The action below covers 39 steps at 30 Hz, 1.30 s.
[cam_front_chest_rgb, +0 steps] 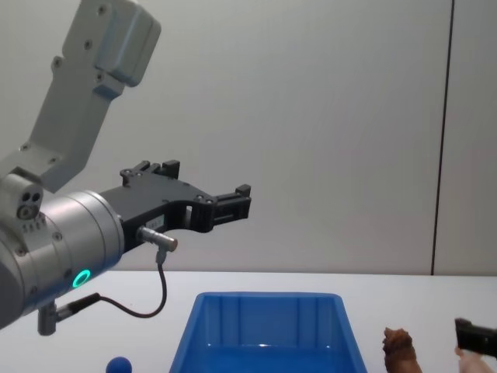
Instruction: Pick up the two dolls from the table and place them into the box.
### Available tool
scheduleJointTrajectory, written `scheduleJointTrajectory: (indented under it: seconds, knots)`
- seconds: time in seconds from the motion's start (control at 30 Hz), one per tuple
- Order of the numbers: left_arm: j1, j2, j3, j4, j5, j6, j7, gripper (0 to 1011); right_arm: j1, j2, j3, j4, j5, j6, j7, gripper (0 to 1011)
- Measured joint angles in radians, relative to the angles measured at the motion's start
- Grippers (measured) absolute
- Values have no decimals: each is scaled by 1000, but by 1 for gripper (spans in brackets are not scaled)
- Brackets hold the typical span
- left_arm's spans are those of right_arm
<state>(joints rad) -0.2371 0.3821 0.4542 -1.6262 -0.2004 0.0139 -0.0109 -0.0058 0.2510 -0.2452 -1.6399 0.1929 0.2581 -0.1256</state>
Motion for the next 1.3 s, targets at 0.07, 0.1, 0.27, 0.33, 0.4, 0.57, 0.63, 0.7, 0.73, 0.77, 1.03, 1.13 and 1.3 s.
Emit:
scheduleJointTrajectory:
  seconds: [0.07,0.1,0.27,0.33,0.4,0.57,0.63,0.7,0.73,0.77,1.03,1.13,1.3]
  knots:
    - [0,0,0,0,0,0,0,1002,1,-2,1,8,1,1,-3,1001]
    - [0,0,0,0,0,0,0,1002,1,-3,1,11,1,2,-4,1001]
    - [0,0,0,0,0,0,0,1002,10,-11,4,42,3,3,-10,1001]
    - [0,0,0,0,0,0,0,1002,15,-15,5,58,3,3,-10,1001]
    - [0,0,0,0,0,0,0,1002,18,-18,6,68,3,3,-10,1001]
    - [0,0,0,0,0,0,0,1002,32,-27,7,113,2,-5,-1,1001]
    - [0,0,0,0,0,0,0,1002,35,-29,7,124,1,-9,4,1001]
    - [0,0,0,0,0,0,0,1002,40,-32,8,142,0,-14,11,1001]
    - [0,0,0,0,0,0,0,1002,42,-33,8,147,-1,-15,13,1001]
    - [0,0,0,0,0,0,0,1002,45,-35,8,157,-2,-19,19,1001]
    - [0,0,0,0,0,0,0,1002,59,-43,8,205,-7,-39,46,1001]
    - [0,0,0,0,0,0,0,1002,63,-46,7,219,-9,-47,56,1001]
    - [0,0,0,0,0,0,0,1002,68,-51,6,238,-11,-56,69,912]
